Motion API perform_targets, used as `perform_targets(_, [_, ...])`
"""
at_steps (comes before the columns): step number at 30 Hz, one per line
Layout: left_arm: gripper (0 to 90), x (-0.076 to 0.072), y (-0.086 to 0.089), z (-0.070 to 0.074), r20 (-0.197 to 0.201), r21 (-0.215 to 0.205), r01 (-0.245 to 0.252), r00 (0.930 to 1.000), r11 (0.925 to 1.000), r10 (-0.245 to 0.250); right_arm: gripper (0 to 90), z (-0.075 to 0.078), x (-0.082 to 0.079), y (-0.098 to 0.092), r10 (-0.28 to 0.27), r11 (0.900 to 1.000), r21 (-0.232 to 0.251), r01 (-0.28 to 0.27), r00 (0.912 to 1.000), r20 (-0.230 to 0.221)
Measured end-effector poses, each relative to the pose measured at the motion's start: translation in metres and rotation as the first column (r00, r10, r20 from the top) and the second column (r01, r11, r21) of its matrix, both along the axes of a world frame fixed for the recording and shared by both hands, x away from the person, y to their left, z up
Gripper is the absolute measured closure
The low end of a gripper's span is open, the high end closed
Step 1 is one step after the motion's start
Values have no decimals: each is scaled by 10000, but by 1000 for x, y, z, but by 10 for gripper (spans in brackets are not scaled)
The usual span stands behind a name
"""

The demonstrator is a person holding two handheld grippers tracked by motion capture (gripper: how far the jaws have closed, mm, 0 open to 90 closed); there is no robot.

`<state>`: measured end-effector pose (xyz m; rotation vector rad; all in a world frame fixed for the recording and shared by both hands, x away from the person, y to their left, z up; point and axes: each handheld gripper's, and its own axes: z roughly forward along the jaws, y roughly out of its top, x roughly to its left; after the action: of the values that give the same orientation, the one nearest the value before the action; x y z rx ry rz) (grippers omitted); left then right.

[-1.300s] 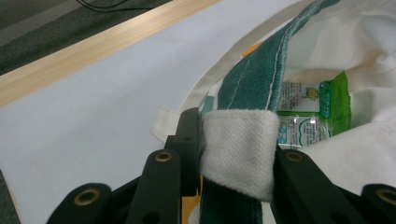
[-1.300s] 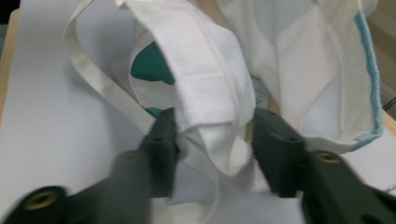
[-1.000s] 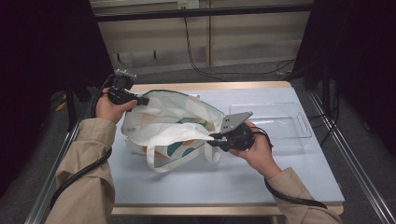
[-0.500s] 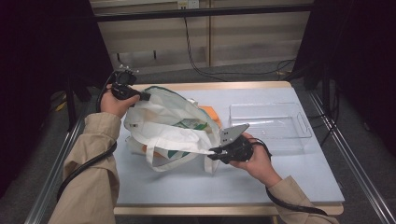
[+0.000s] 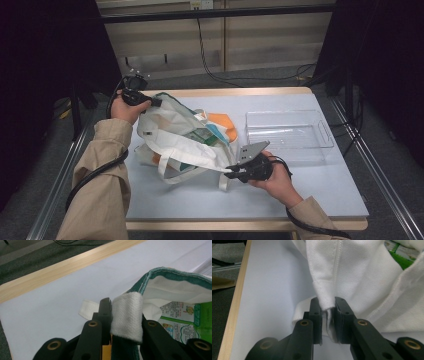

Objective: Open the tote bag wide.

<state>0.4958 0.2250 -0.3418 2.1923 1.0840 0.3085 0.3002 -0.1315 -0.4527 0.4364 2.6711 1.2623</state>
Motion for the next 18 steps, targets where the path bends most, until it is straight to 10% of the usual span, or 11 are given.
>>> perform_targets(18, [780,-1,-15,6,-54,-48,329,9994,9994,-329,802,-1,-12,-2,285,9996,100,-282,9992,-282])
